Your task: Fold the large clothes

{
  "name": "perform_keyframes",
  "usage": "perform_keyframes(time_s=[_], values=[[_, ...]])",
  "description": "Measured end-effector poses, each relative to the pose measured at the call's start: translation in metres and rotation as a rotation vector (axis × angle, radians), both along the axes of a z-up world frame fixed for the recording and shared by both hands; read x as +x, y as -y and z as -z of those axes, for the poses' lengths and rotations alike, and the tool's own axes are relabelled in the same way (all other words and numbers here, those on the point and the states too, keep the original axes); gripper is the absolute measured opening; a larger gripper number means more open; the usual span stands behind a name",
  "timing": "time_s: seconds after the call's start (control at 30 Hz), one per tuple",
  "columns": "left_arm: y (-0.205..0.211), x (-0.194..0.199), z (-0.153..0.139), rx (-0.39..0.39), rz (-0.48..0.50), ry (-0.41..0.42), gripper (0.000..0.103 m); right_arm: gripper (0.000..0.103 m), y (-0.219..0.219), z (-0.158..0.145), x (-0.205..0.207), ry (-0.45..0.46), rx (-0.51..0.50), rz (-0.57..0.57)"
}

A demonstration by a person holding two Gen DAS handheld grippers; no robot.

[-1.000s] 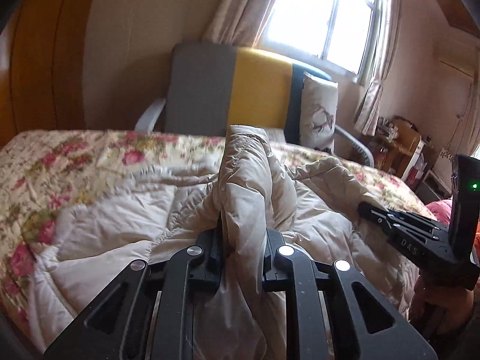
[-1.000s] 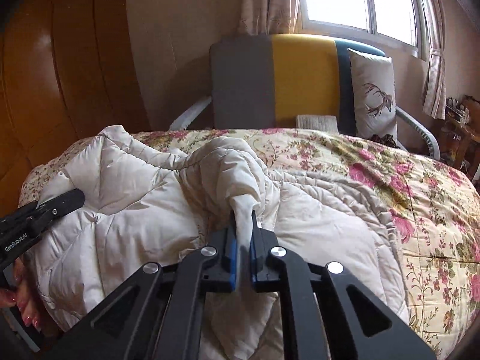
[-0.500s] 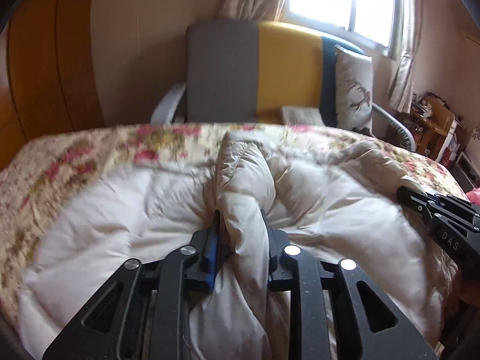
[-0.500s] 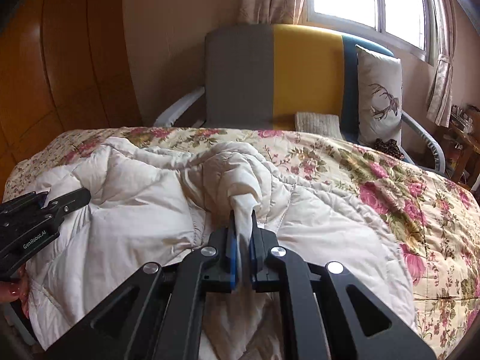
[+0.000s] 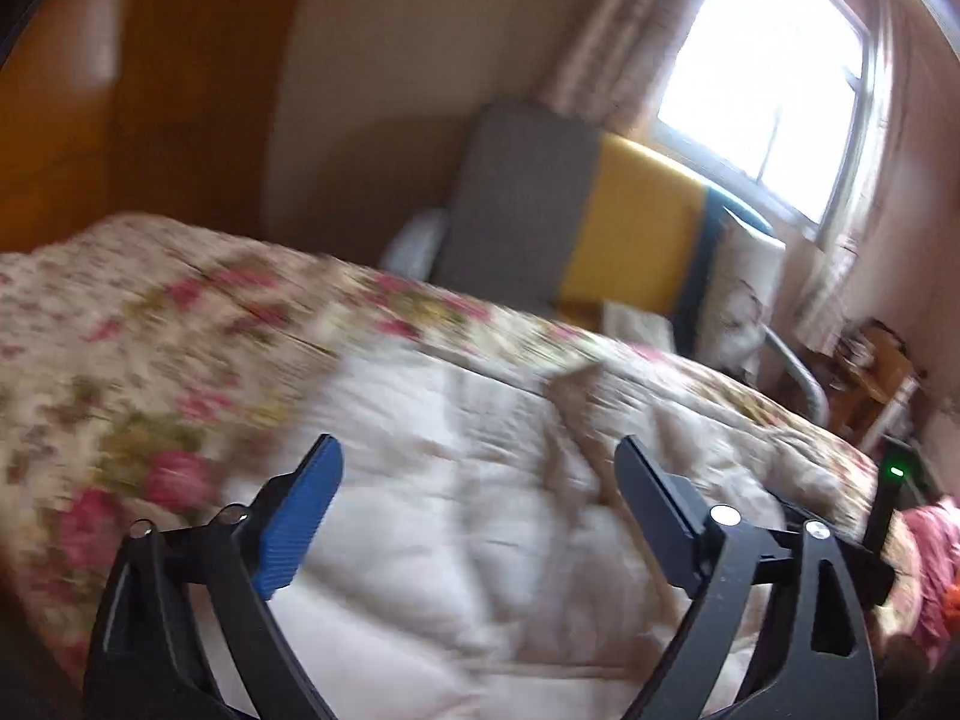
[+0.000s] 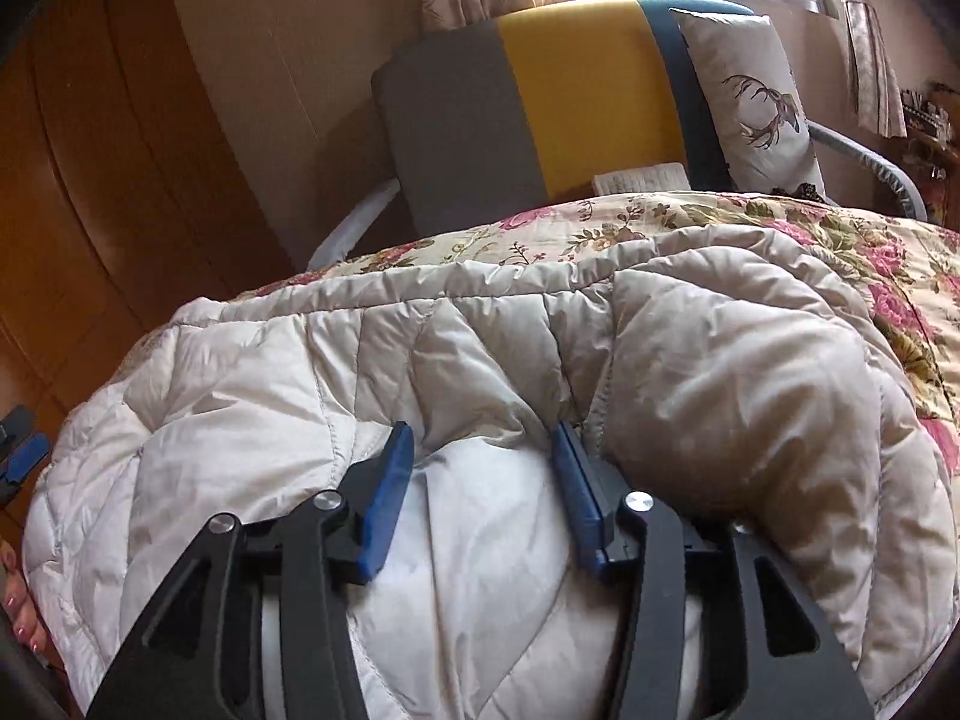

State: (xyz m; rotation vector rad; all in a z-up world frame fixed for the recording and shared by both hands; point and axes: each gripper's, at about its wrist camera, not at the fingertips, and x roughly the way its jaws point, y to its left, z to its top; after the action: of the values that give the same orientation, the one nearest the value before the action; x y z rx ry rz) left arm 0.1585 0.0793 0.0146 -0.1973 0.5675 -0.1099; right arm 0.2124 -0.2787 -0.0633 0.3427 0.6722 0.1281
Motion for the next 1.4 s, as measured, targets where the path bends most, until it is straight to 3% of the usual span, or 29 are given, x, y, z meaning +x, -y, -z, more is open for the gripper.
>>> perform_keyframes(time_s=[0.1,0.13,0.2,0.27,0.3,0.37,0.47,0.6,0.73,0.83,0.9,0.97,1.0,1.03,1.1,1.17,1.2,1.3,1.4], values=[[-0.041,0.004,0.006,0.02,-0.101,-0.061,0.092,0.063,0.007,-0.002,-0.011,0.043,0.056,-0.014],[-0.053,0.01,0.013,-0.021,-0.112,-0.12,0.092,0.065,0.008,-0.003,-0.013,0.051,0.063,-0.013],[-0.076,0.025,0.04,-0.202,-0.069,-0.287,0.092,0.066,0.007,-0.005,-0.017,0.056,0.062,-0.007],[-0.082,0.025,0.058,-0.301,-0.071,-0.37,0.064,0.067,0.007,-0.007,-0.021,0.057,0.053,0.001],[-0.079,0.02,0.058,-0.306,-0.052,-0.343,0.059,0.068,0.007,-0.007,-0.024,0.058,0.049,0.005],[-0.066,0.008,0.05,-0.24,-0.01,-0.279,0.033,0.068,0.007,-0.007,-0.028,0.052,0.036,0.01],[-0.063,-0.016,0.034,-0.225,0.036,-0.25,0.014,0.069,0.007,-0.007,-0.038,0.03,-0.004,0.013],[-0.09,-0.051,0.021,-0.324,0.016,-0.258,0.01,0.07,0.004,-0.008,-0.064,0.026,-0.079,-0.009],[-0.099,-0.054,0.061,-0.321,-0.006,-0.321,0.01,0.072,-0.006,0.0,-0.068,0.034,-0.133,-0.023],[-0.087,-0.055,0.064,-0.278,0.018,-0.278,0.011,0.074,-0.011,0.002,-0.059,-0.012,-0.161,-0.029],[-0.083,-0.055,0.053,-0.237,0.013,-0.276,0.022,0.077,-0.009,-0.002,-0.058,-0.035,-0.152,-0.036],[-0.086,-0.055,0.041,-0.234,-0.015,-0.285,0.05,0.087,-0.007,-0.014,-0.061,-0.044,-0.15,-0.029],[-0.091,-0.059,0.032,-0.251,-0.047,-0.261,0.057,0.091,-0.008,-0.024,-0.066,-0.015,-0.15,-0.017],[-0.093,-0.064,0.021,-0.26,-0.074,-0.22,0.064,0.096,-0.008,-0.034,-0.07,0.024,-0.154,-0.008],[-0.089,-0.071,-0.002,-0.241,-0.08,-0.141,0.065,0.097,-0.01,-0.054,-0.073,0.088,-0.176,0.004],[-0.069,-0.068,-0.023,-0.186,-0.047,-0.093,0.081,0.1,-0.011,-0.066,-0.064,0.105,-0.227,0.02],[-0.056,-0.064,-0.03,-0.159,-0.025,-0.084,0.084,0.101,-0.011,-0.069,-0.055,0.097,-0.263,0.036],[-0.017,-0.04,-0.041,-0.104,0.07,-0.077,0.089,0.101,-0.011,-0.057,-0.019,-0.015,-0.357,0.101],[0.03,-0.001,-0.036,0.025,0.131,-0.121,0.093,0.101,0.005,-0.034,0.004,-0.138,-0.424,0.216]])
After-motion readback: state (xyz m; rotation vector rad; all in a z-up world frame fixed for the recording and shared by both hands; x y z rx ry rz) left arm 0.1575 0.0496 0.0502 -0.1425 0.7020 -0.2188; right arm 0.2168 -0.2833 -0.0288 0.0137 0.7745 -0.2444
